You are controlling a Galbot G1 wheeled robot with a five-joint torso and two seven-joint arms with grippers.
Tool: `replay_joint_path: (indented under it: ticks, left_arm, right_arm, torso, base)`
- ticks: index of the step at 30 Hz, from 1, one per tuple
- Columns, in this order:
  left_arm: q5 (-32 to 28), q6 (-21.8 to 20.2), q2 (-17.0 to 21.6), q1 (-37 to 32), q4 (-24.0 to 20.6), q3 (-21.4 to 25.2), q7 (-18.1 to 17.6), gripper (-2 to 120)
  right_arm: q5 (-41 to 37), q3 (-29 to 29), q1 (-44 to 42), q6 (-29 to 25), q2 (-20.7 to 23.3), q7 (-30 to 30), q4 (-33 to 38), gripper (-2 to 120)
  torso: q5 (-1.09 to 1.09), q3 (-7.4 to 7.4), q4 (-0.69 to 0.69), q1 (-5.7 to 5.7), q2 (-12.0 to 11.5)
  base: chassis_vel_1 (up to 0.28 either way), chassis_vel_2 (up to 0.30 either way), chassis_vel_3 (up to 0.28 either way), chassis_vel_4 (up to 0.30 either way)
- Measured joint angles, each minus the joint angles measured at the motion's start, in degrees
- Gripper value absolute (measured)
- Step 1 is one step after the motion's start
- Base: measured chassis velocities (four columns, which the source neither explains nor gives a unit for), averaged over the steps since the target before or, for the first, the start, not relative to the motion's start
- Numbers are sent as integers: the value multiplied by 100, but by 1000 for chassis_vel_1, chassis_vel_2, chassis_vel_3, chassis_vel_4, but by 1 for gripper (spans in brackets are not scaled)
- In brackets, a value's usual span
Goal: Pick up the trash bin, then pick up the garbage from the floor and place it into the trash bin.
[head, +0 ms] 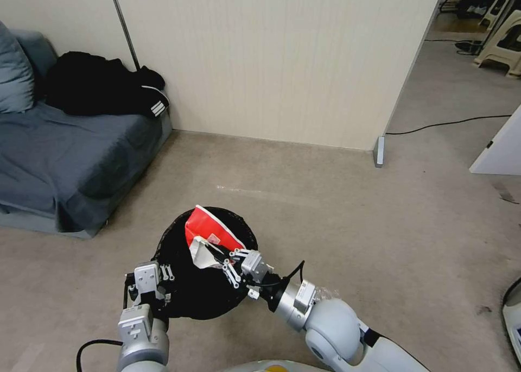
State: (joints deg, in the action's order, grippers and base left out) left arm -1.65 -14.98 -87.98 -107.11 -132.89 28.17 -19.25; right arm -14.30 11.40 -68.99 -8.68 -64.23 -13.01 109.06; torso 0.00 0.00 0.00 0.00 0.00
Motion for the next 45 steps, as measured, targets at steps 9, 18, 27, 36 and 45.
replay_joint_path:
  ticks: [9,18,27,36,45]
  left_arm:
    - [12,9,-5,-7,-33,-44,0,3]
    - [33,13,-14,-19,-64,-166,-6,3]
    - [133,16,-21,-27,-64,-288,-6,3]
    - [176,14,-18,-10,-44,-268,4,3]
    - [247,-18,141,253,196,-41,149,3]
  right_arm:
    - [94,-13,-113,-52,-242,-245,-207,9]
    - [225,65,-188,-80,-205,-328,-298,39]
    - [279,68,-220,-80,-208,-420,-300,75]
    - [315,33,-206,-97,-241,-382,-91,100]
    - [778,-981,-792,-178,-655,350,1175,100]
  torso:
    - [0,0,0,0,0]
    - [0,0,0,0,0]
    - [0,0,0,0,0]
    - [1,0,0,0,0]
    - [0,0,1,0,0]
  base:
    - [0,0,0,0]
    - [0,0,0,0]
    - [0,0,0,0]
    - [0,0,0,0]
    - [0,0,0,0]
